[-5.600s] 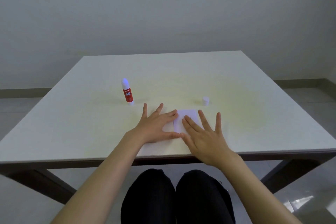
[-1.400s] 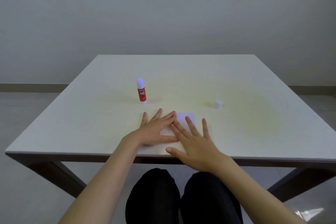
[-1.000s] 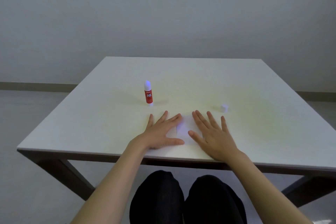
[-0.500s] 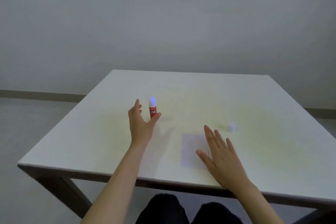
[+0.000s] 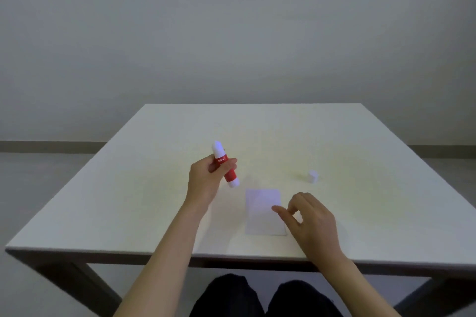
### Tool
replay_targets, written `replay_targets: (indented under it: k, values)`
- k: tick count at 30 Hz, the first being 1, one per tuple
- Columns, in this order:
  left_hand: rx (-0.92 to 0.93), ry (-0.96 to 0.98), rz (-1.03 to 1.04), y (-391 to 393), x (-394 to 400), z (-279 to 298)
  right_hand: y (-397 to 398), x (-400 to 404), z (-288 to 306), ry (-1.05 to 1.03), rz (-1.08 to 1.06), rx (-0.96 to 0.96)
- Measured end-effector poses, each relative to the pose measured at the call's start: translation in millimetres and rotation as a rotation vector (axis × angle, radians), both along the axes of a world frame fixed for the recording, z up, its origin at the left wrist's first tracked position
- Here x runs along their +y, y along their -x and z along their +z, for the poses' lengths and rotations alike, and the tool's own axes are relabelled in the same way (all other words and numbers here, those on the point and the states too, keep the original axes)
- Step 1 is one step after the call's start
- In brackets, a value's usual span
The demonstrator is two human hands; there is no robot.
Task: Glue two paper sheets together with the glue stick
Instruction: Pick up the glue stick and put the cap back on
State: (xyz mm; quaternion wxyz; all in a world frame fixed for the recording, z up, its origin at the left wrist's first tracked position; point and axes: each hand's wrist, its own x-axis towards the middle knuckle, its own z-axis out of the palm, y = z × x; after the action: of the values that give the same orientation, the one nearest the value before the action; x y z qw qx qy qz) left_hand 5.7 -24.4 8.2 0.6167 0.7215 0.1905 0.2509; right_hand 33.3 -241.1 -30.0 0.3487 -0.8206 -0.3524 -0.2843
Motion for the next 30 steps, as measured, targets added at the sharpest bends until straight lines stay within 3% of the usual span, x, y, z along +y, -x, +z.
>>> replay_targets:
  k: [5,9,11,15,17,20,22,23,26,27,30]
  values:
    - [-0.099,0.119,-0.255,24,-31,21,23,26,18,-0.331,0.154,0.750]
    - [-0.115,0.138,-0.306,37,-47,34,29,39,43,-0.606,0.466,1.546]
    - [-0.132,0.157,-0.310,42,-51,39,29,36,47,-0.671,0.596,1.700]
    - [-0.169,0.178,-0.266,46,-55,43,34,34,49,-0.859,0.729,1.717]
    - [-0.170,0.185,-0.233,45,-58,44,37,36,46,-0.853,0.677,1.461]
    - [-0.152,0.177,-0.206,45,-61,43,43,43,39,-0.539,0.275,0.843]
    - [-0.153,0.179,-0.197,45,-62,44,43,46,35,-0.456,0.170,0.694]
    - [-0.156,0.169,-0.194,45,-61,45,44,46,39,-0.483,0.222,0.778]
    - [-0.157,0.157,-0.196,48,-60,47,40,41,55,-0.649,0.597,1.491]
    - [-0.160,0.178,-0.203,49,-60,48,37,38,58,-0.647,0.680,1.645]
    - [-0.176,0.205,-0.200,50,-60,50,34,38,58,-0.721,0.694,1.689]
